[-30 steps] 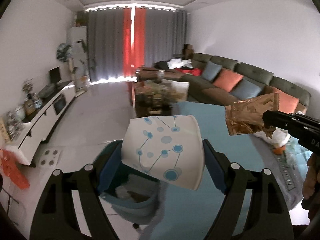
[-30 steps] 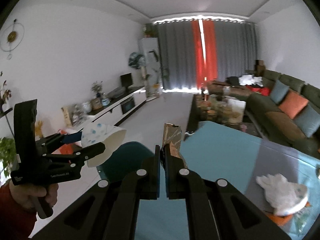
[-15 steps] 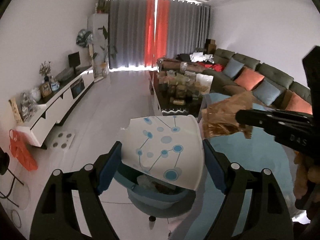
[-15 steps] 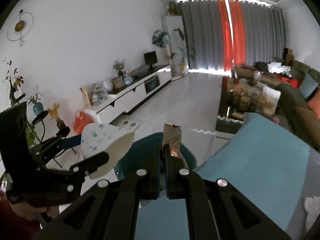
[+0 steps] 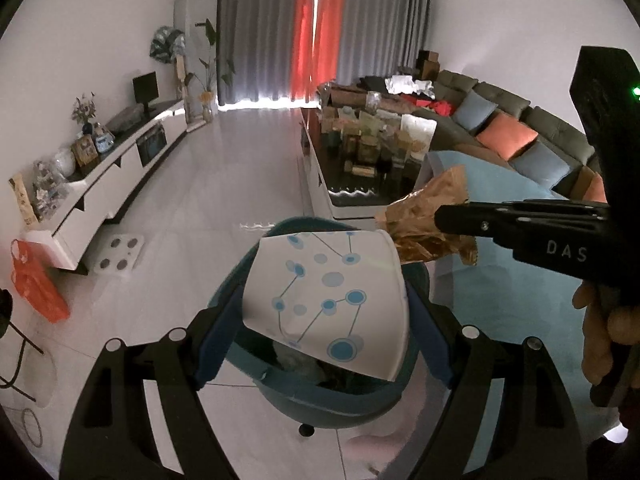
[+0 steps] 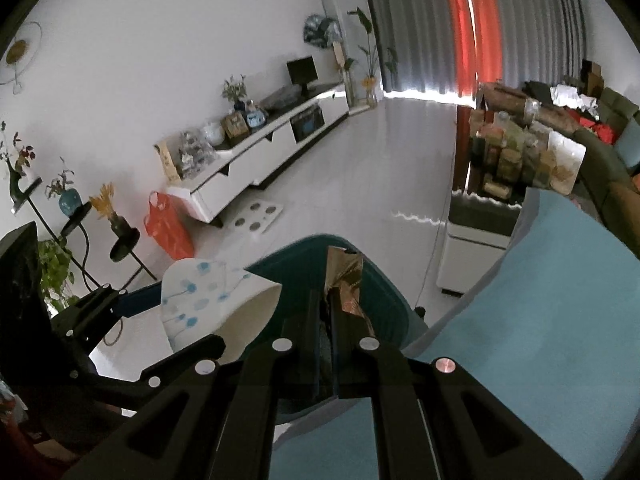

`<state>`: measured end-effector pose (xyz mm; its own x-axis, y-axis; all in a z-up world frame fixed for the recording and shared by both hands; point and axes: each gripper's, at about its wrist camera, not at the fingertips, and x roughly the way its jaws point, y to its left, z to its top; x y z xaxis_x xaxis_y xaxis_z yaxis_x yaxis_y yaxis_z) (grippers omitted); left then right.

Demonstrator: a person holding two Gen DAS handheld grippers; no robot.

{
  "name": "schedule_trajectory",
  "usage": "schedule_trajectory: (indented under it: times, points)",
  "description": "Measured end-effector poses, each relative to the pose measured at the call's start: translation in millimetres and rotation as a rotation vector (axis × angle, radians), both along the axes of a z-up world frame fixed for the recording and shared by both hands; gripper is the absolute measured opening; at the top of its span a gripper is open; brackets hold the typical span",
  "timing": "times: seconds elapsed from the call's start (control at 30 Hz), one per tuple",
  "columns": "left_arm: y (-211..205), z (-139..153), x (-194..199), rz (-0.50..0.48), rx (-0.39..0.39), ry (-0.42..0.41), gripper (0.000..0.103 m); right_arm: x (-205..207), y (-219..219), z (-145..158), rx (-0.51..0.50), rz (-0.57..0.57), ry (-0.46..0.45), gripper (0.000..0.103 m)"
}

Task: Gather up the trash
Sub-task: 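Carry the tissue roll and paper bag to the green bin and release both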

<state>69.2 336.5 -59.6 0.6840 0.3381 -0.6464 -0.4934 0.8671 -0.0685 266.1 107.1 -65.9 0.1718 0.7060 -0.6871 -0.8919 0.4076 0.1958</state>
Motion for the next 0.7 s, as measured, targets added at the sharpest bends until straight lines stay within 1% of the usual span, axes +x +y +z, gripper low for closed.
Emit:
schedule_trajectory:
  times: [0.23,0.47,0.5,0.57,0.6,0.67,0.7]
  points:
    - [10.7,-29.2,28.4,-0.009,-0.024,0.050,0.079,8.1,16.6,-20.0,-0.050,0.010,0.059,0.005]
    - [20.4,-55.3,54.3,-0.025,-0.014,0.108,0.079,16.3,34.0,-32.7,-0.099,0.027,0.096,0.006]
    - [22.0,-58.8,55.7,-0.023,-0.017,0.115,0.079,17.5,37.7,-36.0,-0.106,0.034,0.119,0.006]
    - [25.2,-64.5,60.3,-0.035,-0.026,0.119,0.079,16.6,42.5,-38.8,-0.117,0.038,0.124,0.009]
    - [26.4,-66.9,60.5,-0.030,-0.017,0.123,0.079,17.0,44.6,-39.3,-0.117,0.038,0.123,0.010]
    - [28.7,-70.8,63.6,-0.035,-0.011,0.122,0.081,17.3,47.2,-40.6,-0.117,0.037,0.131,0.022]
    - [31.3,-73.9,66.0,-0.036,-0.016,0.124,0.082,17.7,47.7,-41.0,-0.116,0.034,0.127,0.023]
